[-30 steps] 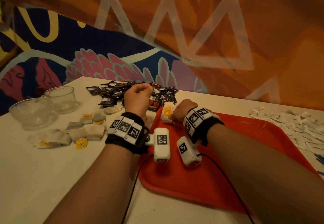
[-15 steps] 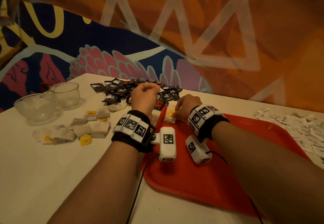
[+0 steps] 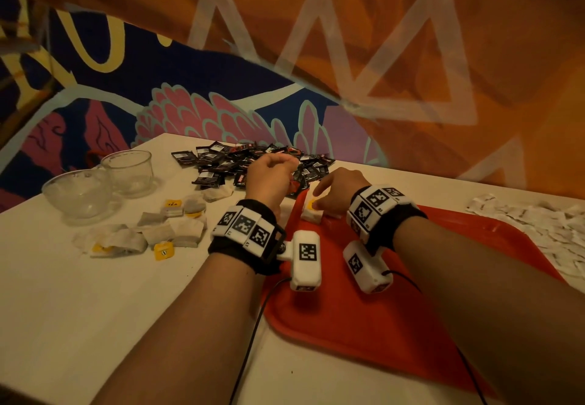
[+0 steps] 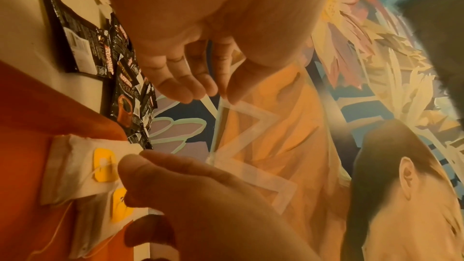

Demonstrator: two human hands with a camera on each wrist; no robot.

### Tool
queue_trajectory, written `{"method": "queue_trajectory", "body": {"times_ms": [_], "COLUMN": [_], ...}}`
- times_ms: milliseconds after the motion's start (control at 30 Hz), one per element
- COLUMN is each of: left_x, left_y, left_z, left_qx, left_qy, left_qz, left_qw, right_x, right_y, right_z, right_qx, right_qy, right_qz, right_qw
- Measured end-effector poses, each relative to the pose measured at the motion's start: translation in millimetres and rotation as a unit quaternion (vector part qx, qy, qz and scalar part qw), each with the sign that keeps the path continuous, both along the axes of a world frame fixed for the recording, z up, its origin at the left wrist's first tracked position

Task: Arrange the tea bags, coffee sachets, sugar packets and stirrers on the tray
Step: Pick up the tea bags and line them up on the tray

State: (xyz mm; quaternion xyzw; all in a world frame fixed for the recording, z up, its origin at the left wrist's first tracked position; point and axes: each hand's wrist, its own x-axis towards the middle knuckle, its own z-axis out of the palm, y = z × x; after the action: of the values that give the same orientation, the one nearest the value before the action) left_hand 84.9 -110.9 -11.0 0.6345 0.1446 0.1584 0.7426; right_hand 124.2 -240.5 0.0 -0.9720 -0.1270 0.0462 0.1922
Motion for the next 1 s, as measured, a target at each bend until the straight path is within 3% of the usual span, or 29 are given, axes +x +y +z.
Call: {"method": "queue_trajectory", "body": {"times_ms": [200,300,367,467,500,600,667,833,900,1000], "left_x": [-13.4,-24.7,-35.2,-54.3,-61.1,-81.2,-88.6,-89.2,-87.4,-84.7], "left_y": [9.7,29.3,48.2,79.5,88.0,104.7,113.1,130.9,132.7,133.4], "left_z": [14.1,20.0,25.0,33.1,36.1,39.2,33.3,8.0,3.1,-1.8], "left_qx": [0.137,0.256,0.345,0.475,0.521,0.653,0.679,0.708,0.719,0.705], "left_qy": [0.033,0.072,0.115,0.195,0.223,0.316,0.353,0.357,0.327,0.295], "left_qz": [-0.069,-0.09,-0.092,-0.084,-0.082,-0.115,-0.16,-0.213,-0.213,-0.214], "left_qw": [0.988,0.96,0.927,0.854,0.82,0.679,0.624,0.571,0.575,0.608], "right_x": [-12.5,-20.5,-25.0,-33.4,-36.0,-41.1,-42.5,-49.3,-50.8,-52.2], "right_y": [0.1,3.2,6.4,14.3,17.1,24.0,27.5,31.6,31.7,30.8], "right_z": [10.0,15.4,17.4,17.7,17.7,16.2,15.4,15.1,13.8,11.0], "right_qx": [-0.001,0.003,0.009,0.002,0.002,0.007,0.015,0.018,0.022,0.031], "right_qy": [-0.009,-0.003,0.002,-0.002,-0.005,-0.006,-0.003,0.009,0.014,0.02], "right_qz": [0.036,0.06,0.075,0.094,0.1,0.115,0.122,0.132,0.134,0.135], "right_qw": [0.999,0.998,0.997,0.996,0.995,0.993,0.992,0.991,0.991,0.99]}}
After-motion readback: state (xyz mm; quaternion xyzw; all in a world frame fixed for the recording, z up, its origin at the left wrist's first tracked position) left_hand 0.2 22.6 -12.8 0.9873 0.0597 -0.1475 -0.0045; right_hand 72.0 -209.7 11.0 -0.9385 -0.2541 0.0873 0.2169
